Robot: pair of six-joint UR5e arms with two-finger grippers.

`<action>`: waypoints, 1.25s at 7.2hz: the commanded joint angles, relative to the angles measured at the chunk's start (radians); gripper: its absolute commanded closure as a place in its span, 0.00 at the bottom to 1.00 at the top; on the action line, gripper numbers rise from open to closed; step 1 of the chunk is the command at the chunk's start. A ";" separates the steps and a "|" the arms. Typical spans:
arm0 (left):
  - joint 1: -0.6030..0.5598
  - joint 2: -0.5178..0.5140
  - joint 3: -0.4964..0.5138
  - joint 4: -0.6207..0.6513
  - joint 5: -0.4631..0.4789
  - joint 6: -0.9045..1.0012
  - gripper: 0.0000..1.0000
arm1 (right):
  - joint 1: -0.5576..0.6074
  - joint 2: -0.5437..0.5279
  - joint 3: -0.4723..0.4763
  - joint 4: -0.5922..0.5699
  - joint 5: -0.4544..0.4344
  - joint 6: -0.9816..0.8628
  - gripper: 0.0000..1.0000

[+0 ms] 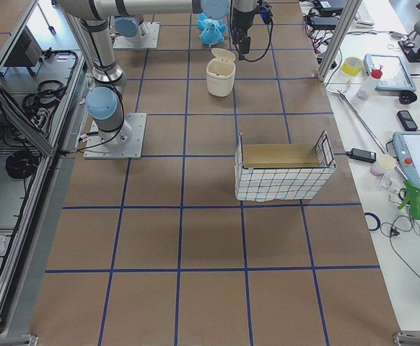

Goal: Open trash can with right arm

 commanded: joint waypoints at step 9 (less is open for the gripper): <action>0.000 0.000 0.001 0.000 0.000 0.000 0.00 | -0.016 -0.044 0.061 -0.088 0.021 0.011 0.02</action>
